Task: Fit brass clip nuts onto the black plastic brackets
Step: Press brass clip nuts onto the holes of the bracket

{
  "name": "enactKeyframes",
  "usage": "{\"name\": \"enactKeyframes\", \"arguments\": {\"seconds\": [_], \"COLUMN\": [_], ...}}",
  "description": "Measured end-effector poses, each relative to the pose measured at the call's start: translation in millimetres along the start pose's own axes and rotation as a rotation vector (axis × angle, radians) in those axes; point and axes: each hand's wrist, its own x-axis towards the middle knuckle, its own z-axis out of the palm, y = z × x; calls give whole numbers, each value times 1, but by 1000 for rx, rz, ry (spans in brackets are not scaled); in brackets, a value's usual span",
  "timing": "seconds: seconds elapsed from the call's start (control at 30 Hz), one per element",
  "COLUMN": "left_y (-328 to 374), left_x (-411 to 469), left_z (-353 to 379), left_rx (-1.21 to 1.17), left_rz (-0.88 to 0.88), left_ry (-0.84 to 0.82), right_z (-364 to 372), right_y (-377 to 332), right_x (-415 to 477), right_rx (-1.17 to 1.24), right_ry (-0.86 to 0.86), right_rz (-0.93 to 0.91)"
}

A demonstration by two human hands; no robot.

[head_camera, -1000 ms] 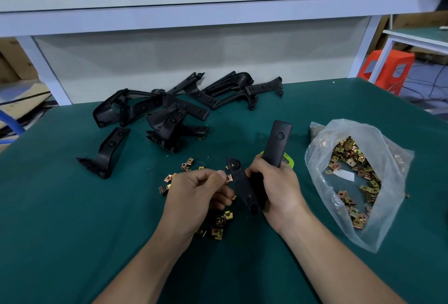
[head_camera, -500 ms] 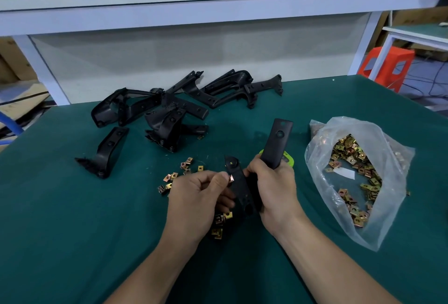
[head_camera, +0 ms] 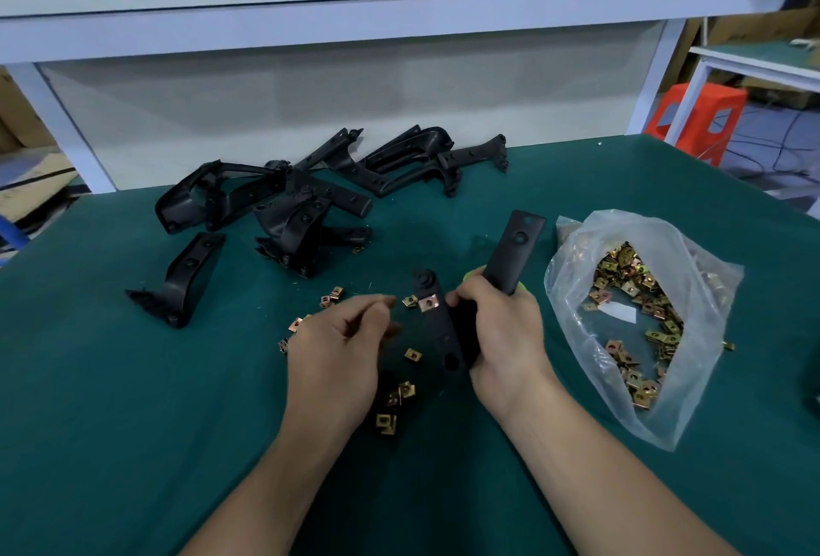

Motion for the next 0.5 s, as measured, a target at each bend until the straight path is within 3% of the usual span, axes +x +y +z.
{"name": "enactKeyframes", "arguments": {"seconds": [0.07,0.23,0.43,0.5], "left_y": [-4,-14,-12,-10], "left_x": [5,6,6,1], "left_z": [-10,-9,-7,-5], "left_rx": [286,561,522,485], "left_rz": [89,224,214,225], "left_ry": [-53,-331,-328,-256], "right_z": [-7,-11,-8,-8], "right_y": [-8,-8,-1,-2], "right_x": [4,6,5,5], "right_rx": [31,20,-8,-8], "right_ry": [39,37,19,20], "right_rz": [11,20,17,25]}}
